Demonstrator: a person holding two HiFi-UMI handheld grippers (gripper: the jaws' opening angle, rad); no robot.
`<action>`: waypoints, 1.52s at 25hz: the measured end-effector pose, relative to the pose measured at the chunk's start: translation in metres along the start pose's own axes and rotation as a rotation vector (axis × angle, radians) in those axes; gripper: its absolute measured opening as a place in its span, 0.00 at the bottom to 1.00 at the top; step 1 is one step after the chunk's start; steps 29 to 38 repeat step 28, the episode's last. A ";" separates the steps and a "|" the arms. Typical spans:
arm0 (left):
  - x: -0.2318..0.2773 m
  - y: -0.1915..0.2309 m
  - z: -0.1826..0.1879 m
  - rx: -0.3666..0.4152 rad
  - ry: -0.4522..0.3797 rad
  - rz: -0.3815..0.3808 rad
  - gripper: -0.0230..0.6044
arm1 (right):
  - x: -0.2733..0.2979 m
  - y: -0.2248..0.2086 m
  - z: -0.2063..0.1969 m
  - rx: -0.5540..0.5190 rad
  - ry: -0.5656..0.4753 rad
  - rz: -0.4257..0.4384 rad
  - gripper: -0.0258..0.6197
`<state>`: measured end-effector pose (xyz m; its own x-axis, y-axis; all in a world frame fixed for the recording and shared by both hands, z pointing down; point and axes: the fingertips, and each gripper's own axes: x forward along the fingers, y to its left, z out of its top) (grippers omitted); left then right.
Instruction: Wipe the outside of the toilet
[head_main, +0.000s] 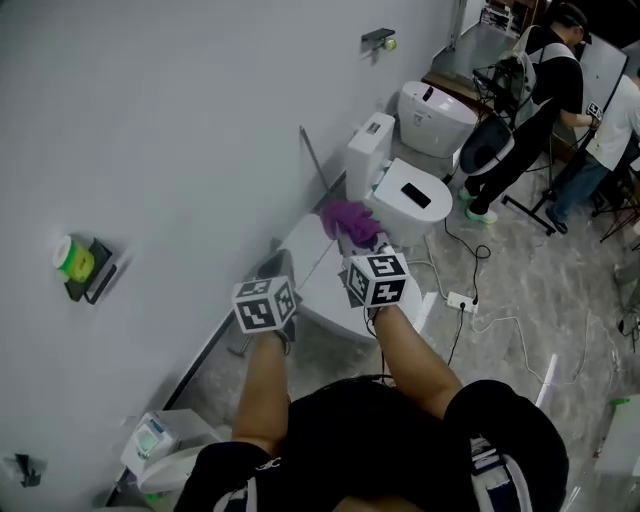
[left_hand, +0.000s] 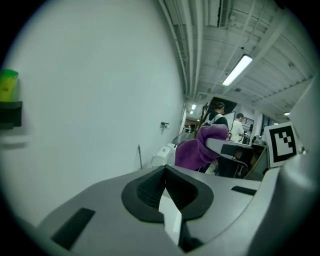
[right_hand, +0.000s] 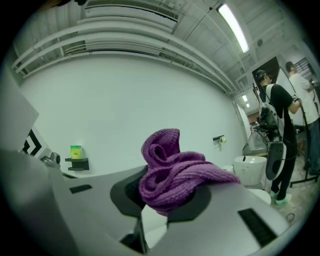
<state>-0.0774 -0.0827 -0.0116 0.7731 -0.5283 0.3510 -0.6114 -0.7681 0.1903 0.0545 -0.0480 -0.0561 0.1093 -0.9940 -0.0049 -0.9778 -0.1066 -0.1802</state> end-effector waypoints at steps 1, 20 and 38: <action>0.004 -0.013 0.009 0.020 -0.008 -0.008 0.05 | -0.004 -0.006 0.012 -0.003 -0.012 0.005 0.14; 0.026 -0.093 0.042 0.094 -0.024 -0.012 0.05 | -0.029 -0.038 0.062 -0.046 -0.044 0.125 0.14; 0.008 -0.085 0.035 0.087 -0.032 -0.042 0.05 | -0.038 -0.016 0.051 -0.037 -0.038 0.153 0.14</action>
